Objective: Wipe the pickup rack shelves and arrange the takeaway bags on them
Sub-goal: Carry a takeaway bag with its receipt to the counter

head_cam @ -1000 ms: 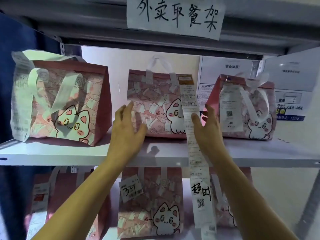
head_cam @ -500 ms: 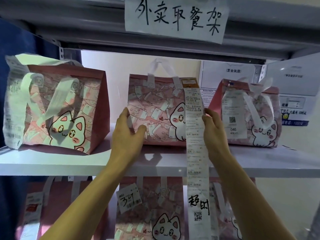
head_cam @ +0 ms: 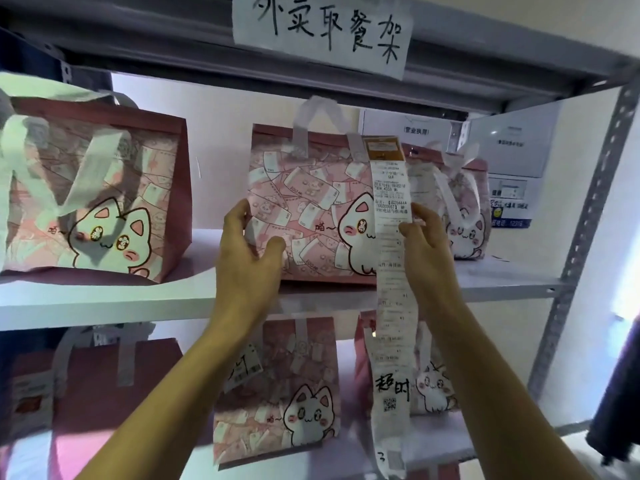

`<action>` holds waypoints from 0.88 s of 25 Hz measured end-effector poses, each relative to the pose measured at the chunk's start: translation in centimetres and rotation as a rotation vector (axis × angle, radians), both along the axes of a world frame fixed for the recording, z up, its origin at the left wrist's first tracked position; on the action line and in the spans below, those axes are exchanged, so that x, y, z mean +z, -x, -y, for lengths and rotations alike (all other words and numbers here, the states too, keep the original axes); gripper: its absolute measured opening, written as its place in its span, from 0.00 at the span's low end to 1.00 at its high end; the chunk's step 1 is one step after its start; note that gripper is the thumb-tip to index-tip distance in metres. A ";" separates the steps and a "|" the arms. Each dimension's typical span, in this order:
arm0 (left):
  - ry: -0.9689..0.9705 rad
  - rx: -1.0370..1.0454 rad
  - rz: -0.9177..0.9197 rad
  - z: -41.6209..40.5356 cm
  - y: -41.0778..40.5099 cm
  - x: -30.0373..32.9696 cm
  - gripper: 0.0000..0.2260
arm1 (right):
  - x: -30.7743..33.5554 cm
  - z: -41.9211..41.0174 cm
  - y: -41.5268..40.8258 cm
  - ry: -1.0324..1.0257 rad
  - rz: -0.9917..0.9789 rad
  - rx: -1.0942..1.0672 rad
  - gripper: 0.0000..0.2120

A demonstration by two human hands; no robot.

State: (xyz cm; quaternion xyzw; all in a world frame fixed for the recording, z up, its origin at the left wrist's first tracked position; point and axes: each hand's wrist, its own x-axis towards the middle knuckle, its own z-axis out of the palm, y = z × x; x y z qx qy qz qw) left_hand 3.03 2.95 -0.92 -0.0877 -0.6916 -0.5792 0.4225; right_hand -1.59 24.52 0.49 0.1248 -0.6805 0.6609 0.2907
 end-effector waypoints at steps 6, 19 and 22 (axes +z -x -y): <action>-0.059 -0.135 -0.071 -2.0 -2.8 0.0 0.21 | 0.2 -2.1 -4.7 0.016 -0.012 -0.162 0.12; -0.024 -0.390 -0.072 -14.4 -9.8 -2.0 0.17 | -3.6 -14.3 -16.7 0.143 0.031 -0.368 0.12; -0.022 -0.439 -0.019 -18.7 -12.3 -3.4 0.20 | -5.2 -18.1 -20.7 0.172 0.065 -0.407 0.15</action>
